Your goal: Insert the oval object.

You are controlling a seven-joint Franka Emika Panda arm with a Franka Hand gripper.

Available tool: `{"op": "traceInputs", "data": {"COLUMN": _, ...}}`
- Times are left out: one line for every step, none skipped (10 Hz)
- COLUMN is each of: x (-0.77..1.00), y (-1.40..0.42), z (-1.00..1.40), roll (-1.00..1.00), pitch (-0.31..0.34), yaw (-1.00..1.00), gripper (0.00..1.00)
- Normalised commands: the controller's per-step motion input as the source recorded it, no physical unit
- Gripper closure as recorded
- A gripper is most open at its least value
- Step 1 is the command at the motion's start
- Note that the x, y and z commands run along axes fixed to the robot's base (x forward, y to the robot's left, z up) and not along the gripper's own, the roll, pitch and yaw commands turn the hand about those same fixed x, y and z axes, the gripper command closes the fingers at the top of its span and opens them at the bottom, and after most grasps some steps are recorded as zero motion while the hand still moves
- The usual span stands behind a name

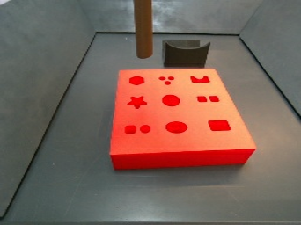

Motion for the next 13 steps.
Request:
{"op": "traceInputs", "data": {"x": 0.00, "y": 0.04, "z": 0.00, "roll": -0.06, "pitch": -0.004, "yaw": 0.00, "gripper": 1.00}}
{"op": "traceInputs", "data": {"x": 0.00, "y": 0.07, "z": 0.01, "roll": -0.12, "pitch": -0.036, "yaw": 0.00, "gripper": 1.00}}
{"op": "traceInputs", "data": {"x": 0.00, "y": 0.05, "z": 0.48, "roll": -0.13, "pitch": -0.014, "yaw": -0.06, "gripper": 1.00}}
{"op": "traceInputs", "data": {"x": 0.08, "y": 0.00, "z": 1.00, "roll": -0.16, "pitch": -0.026, "yaw": -0.19, "gripper": 1.00}}
{"op": "traceInputs", "data": {"x": 0.11, "y": 0.00, "z": 1.00, "roll": -0.10, "pitch": -0.019, "yaw": -0.41, "gripper": 1.00}}
{"op": "traceInputs", "data": {"x": 0.11, "y": 0.00, "z": 1.00, "roll": -0.01, "pitch": 0.000, "yaw": -0.72, "gripper": 1.00}}
{"op": "traceInputs", "data": {"x": 0.00, "y": -0.01, "z": 0.76, "roll": 0.13, "pitch": -0.049, "yaw": -0.90, "gripper": 1.00}}
{"op": "traceInputs", "data": {"x": -0.08, "y": -0.01, "z": 0.49, "roll": 0.20, "pitch": 0.000, "yaw": -0.92, "gripper": 1.00}}
{"op": "traceInputs", "data": {"x": -0.02, "y": -0.08, "z": 0.22, "roll": 0.22, "pitch": 0.000, "yaw": -0.89, "gripper": 1.00}}
{"op": "traceInputs", "data": {"x": -0.02, "y": -0.01, "z": 0.09, "roll": 0.22, "pitch": 0.000, "yaw": -0.94, "gripper": 1.00}}
{"op": "traceInputs", "data": {"x": -0.05, "y": -0.01, "z": 0.03, "roll": 0.24, "pitch": 0.000, "yaw": -0.93, "gripper": 1.00}}
{"op": "traceInputs", "data": {"x": -0.09, "y": 0.00, "z": 0.00, "roll": 0.30, "pitch": 0.059, "yaw": -0.84, "gripper": 1.00}}
{"op": "traceInputs", "data": {"x": -0.09, "y": 0.00, "z": -0.05, "roll": 0.33, "pitch": 0.099, "yaw": -0.79, "gripper": 1.00}}
